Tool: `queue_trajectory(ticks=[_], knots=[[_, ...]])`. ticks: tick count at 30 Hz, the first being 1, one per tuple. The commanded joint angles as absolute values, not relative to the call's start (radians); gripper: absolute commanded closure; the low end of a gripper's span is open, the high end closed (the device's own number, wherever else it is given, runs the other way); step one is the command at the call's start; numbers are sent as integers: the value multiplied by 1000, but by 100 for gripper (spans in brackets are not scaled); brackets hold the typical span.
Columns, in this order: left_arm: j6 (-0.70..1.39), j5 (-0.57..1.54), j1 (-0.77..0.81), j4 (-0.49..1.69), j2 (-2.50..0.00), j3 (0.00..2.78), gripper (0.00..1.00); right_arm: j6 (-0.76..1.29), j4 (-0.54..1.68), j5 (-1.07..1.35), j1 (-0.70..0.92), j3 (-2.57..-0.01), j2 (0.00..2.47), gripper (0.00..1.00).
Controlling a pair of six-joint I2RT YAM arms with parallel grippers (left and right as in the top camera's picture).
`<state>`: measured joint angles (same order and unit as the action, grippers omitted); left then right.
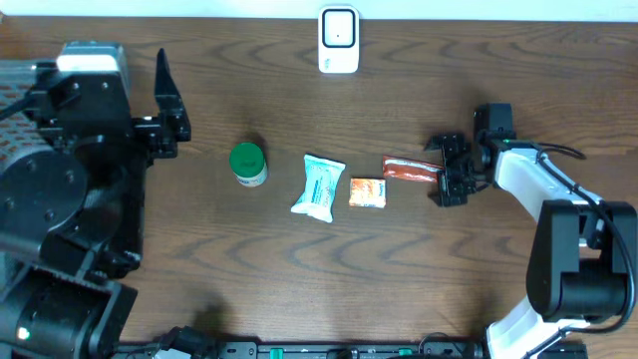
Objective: Scan the item barcode
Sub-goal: 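Lift the red bar with the right gripper and turn it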
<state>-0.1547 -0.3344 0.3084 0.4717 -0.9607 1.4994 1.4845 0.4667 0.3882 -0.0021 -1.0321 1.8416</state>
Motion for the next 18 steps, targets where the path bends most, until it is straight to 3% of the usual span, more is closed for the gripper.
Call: queue_trajectory(ticks=[1, 2, 3, 7, 8, 18], knots=[[-149, -323, 304, 471, -977, 1489, 16, 1504, 442, 286, 7, -987, 1962, 10], [-149, -323, 304, 471, -982, 1489, 16, 1503, 441, 286, 8, -987, 1971, 12], [-149, -323, 304, 471, -988, 1489, 16, 1503, 441, 283, 8, -987, 1984, 22], [-149, -323, 304, 470, -1010, 1489, 16, 1473, 452, 246, 6, -987, 2014, 94], [-149, -323, 304, 470, -1012, 1489, 15, 1459, 456, 237, 5, -987, 2014, 99], [-149, -323, 304, 462, -1013, 1489, 16, 1063, 399, 274, -4, -1038, 1871, 99]])
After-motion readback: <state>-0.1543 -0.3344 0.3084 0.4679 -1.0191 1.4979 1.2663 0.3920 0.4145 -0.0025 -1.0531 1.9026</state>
